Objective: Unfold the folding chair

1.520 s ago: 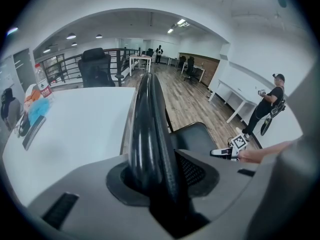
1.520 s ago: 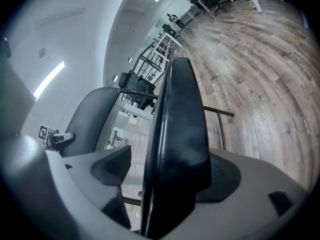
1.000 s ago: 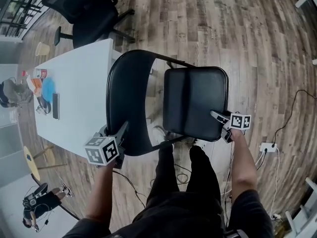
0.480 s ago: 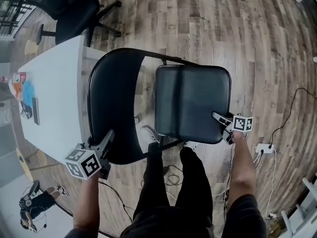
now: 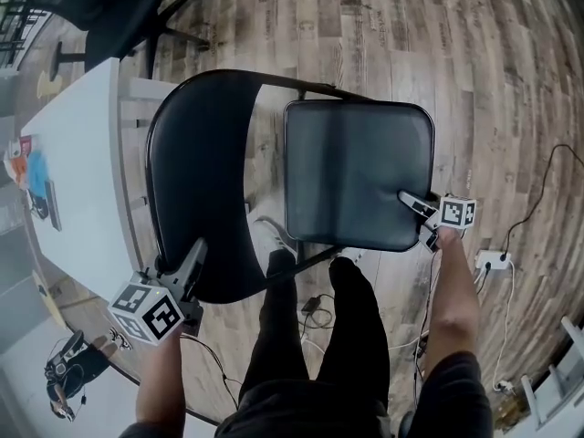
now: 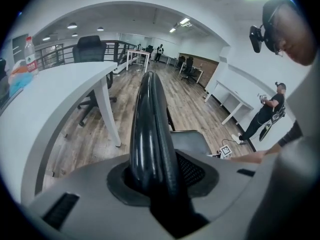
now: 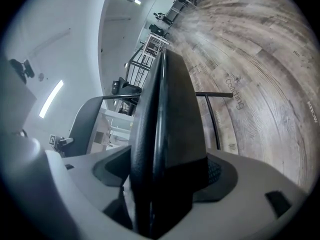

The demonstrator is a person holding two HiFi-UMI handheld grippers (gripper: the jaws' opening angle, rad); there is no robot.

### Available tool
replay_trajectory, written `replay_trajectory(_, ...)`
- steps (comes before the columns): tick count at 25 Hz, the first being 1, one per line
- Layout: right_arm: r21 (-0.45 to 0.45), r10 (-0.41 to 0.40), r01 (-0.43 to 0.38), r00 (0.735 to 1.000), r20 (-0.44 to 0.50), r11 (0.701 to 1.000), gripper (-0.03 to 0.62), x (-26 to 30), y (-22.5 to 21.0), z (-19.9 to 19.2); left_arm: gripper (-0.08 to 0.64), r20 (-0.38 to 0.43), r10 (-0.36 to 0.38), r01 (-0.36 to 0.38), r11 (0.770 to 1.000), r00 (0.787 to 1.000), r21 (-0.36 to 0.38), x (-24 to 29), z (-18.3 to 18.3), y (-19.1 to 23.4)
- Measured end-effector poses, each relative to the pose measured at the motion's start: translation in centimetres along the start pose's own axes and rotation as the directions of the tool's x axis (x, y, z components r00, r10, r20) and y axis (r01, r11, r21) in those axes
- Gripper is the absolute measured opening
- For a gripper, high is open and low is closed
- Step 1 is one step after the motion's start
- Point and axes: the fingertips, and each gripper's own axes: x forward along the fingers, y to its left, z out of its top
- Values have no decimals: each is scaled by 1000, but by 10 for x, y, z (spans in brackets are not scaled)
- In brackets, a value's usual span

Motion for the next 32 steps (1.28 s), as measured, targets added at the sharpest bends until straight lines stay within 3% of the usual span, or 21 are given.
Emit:
replay_trajectory(3,-16,44,-44,999,7,999,374,-1,-5,3,144,-2,5,-5,1000,1000,5,3,1,-10)
replay_trajectory(8,-8,-3,3,1000,-10,1000,374,-3,-24,0,142,-13,23,-23,1000,1000,4,9,2,-26)
replay_trajectory(14,-18,60,-60,998,-5,998,376,0,-20,1,143,-15,39,-39,999,999,20,10,2,-29)
replay_trajectory(20,-32,34,-34,999,-8,999,376,-7,-22,5,144,6,21,-21,1000,1000,20,12,0,-30)
replay_trajectory(26,-87,-139,133,988,-63,987,391,-27,-26,-2,147,29,11,-11,1000,1000,14,3,3,-35)
replay_trajectory(29,-110,-220,220,975,16,969,391,-68,-26,20,163,45,23,-24,1000,999,3,-14,7,-31)
replay_trajectory(32,-172,-177,200,974,139,965,391,-105,18,54,183,54,52,-53,998,997,17,-31,9,-26)
